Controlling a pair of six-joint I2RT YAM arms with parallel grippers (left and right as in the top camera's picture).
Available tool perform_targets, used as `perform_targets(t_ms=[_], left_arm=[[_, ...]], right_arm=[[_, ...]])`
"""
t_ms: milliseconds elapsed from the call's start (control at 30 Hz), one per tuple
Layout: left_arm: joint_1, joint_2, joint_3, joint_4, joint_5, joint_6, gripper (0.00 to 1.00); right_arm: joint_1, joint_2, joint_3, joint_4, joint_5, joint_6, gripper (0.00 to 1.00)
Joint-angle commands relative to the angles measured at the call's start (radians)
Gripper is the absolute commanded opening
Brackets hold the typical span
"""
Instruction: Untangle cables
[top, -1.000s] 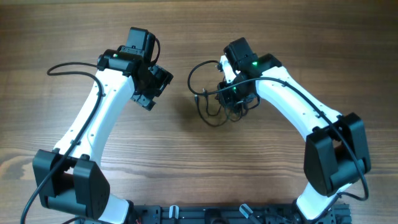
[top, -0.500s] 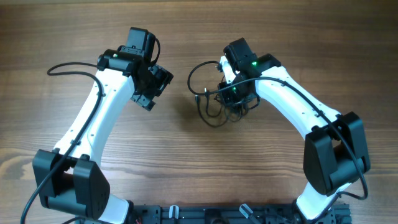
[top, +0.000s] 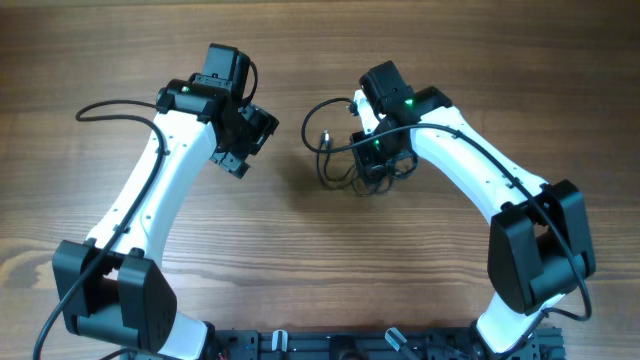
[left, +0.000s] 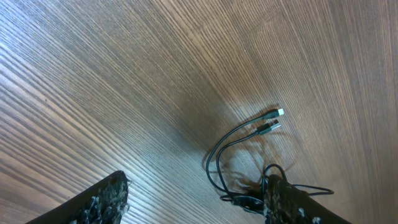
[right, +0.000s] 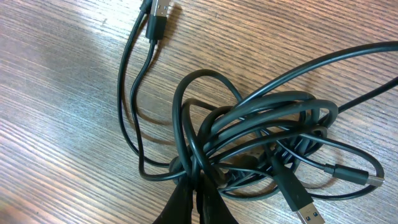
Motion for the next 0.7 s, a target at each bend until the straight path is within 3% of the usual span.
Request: perform_targets(t_ms=[0,67,133,167,300,400,667], left_arm=[[0.002,-0.011,0.011,-0.003,-0.025,0.008,0.73],[0.002,-0.011,0.011,-0.003,-0.025,0.008,0.73],[0.002,-0.011,0.011,-0.003,-0.025,0.008,0.74],[0.002,-0.011,0.011,-0.003,-0.025,0.008,0.73],[0.002,-0.011,0.011,-0.003,-0.025,0.008,0.73],[0.002,-0.011,0.011,-0.003,-0.026,0.008,0.74],[0.002,-0.011,0.011,-0.003,-0.026,0.008,0.74]], right_arm=[[0.000,0.017,-0.005,0.002,-0.008,0.000,0.13],[0.001,0.017,-0.005,0.003,-0.008,0.000,0.30],[0.000,0.017,-0.005,0.008,-0.008,0.000,0.63],[0.000,0.017,-0.005,0.010,-0.008,0.000,0.71],[0.001,0.017,-0.005,0.021,-0.005,0.000,0.70],[0.001,0.017,-0.005,0.023,-0.005,0.000,0.60],[0.001,0.017,-0.068,0.081,-0.045,0.002,0.52]])
